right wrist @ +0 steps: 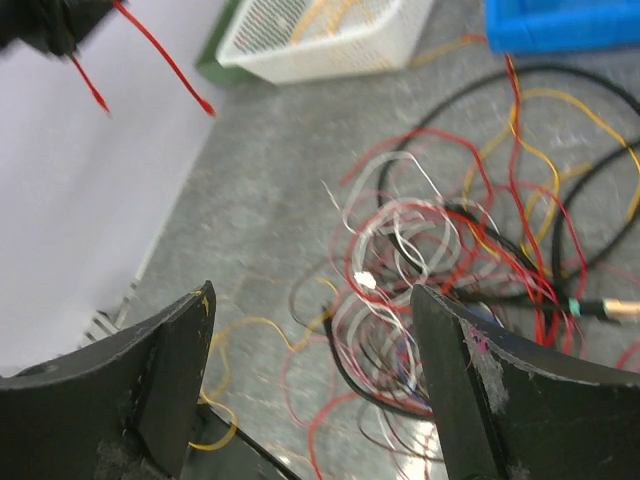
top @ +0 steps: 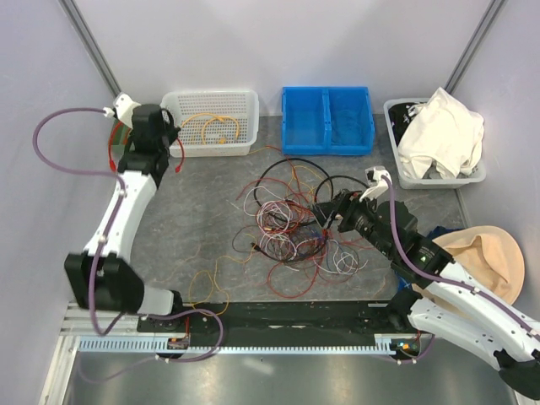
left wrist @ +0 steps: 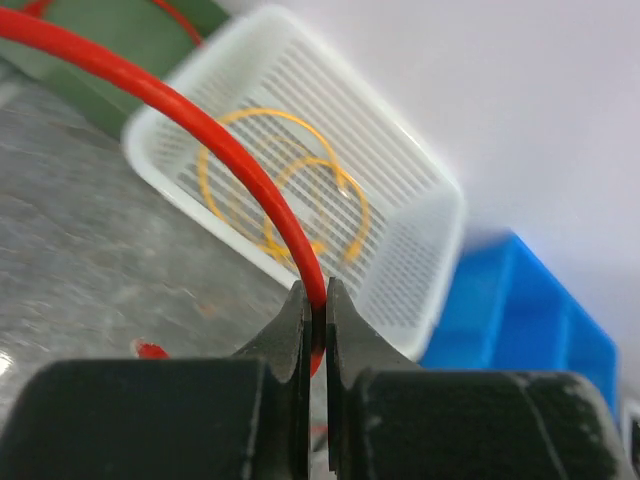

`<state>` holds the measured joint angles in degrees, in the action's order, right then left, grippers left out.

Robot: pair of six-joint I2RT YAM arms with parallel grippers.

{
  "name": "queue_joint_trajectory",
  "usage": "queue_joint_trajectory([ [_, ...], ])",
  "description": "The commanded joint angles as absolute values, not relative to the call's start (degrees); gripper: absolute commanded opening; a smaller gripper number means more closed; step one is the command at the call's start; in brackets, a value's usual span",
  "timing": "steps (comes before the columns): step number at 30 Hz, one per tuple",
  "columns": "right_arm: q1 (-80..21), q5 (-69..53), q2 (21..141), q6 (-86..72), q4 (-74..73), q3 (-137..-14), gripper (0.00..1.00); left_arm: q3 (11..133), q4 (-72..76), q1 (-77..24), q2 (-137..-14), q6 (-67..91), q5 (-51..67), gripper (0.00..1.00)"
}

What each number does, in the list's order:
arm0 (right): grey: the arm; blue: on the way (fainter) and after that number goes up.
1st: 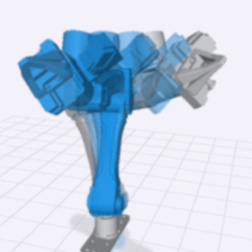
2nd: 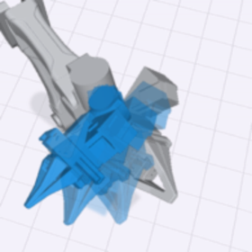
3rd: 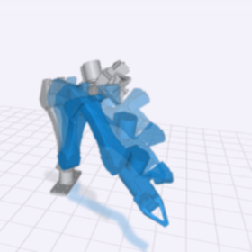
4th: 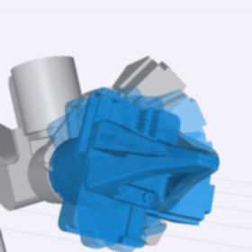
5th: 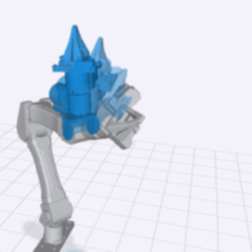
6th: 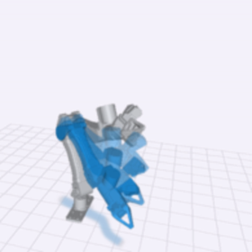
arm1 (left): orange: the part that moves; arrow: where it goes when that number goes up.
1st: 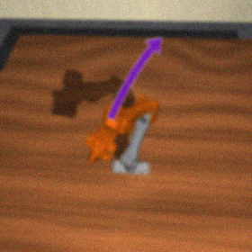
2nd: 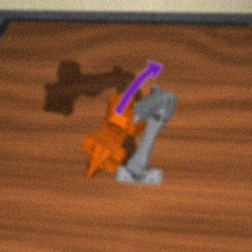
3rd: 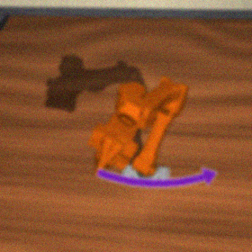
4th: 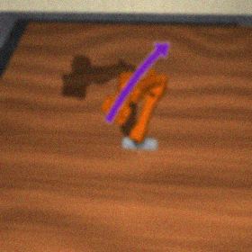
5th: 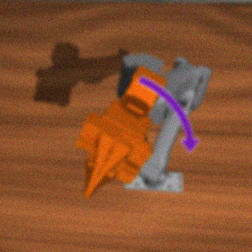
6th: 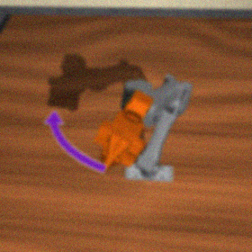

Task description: Untangle the cables

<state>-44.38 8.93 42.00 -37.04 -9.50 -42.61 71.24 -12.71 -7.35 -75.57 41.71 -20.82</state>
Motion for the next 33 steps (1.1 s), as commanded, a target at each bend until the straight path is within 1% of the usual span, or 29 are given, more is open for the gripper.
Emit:
queue_joint_trajectory([
  [1, -44.4, 8.4, 39.8, -35.8, -9.4, -39.2, 0.86, 83.7, -22.7, -2.9, -84.9, 47.2, -28.3, 0.02],
  [2, -44.4, 8.4, 39.6, -35.4, -9.7, -38.9, 0.86, 85.2, -22.6, -2.8, -88.3, 47.1, -30.6, 0.02],
  [5, -44.4, 9.7, 38.4, -33.4, -10.7, -38.2, 0.86, 92.1, -22.9, -1.3, -93.4, 47.1, -31.6, 0.02],
  [6, -44.4, 10.1, 38.0, -32.4, -10.7, -38.1, 0.86, 95.7, -23.1, -0.6, -96.9, 46.9, -31.1, 0.02],
  [8, -44.5, 11.1, 37.7, -31.6, -10.6, -37.4, 0.86, 101.2, -23.7, -0.1, -100.0, 47.5, -29.7, 0.02],
  [10, -44.4, 11.5, 37.9, -30.7, -10.3, -36.7, 0.86, 104.7, -24.3, 3.0, -104.6, 49.5, -26.5, 0.02],
  [12, -44.4, 11.7, 38.0, -30.4, -9.1, -35.9, 0.86, 109.8, -24.8, 4.6, -108.7, 50.8, -26.4, 0.02],
  [15, -44.4, 11.9, 37.7, -30.8, -7.0, -33.0, 0.86, 117.9, -25.0, 4.8, -112.9, 48.4, -30.9, 0.02],
  [18, -44.4, 12.6, 37.5, -31.6, -4.6, -29.2, 0.86, 126.5, -25.4, 4.9, -118.8, 41.0, -36.3, 0.02],
  [21, -44.4, 13.7, 38.4, -31.3, -3.3, -28.4, 0.85, 133.5, -25.5, 4.7, -123.8, 34.7, -41.7, 0.02],
  [23, -44.2, 14.3, 38.8, -30.9, -2.8, -28.5, 0.85, 136.3, -23.7, 4.8, -126.6, 31.5, -45.2, 0.02],
  [27, -44.1, 15.2, 39.7, -31.1, -0.9, -27.6, 0.85, 136.1, -19.2, 5.1, -129.9, 25.8, -50.4, 0.02],
  [33, -43.8, 16.8, 38.1, -30.3, -0.5, -26.5, 0.85, 136.7, -16.3, 5.3, -135.7, 26.9, -53.3, 0.02],
])
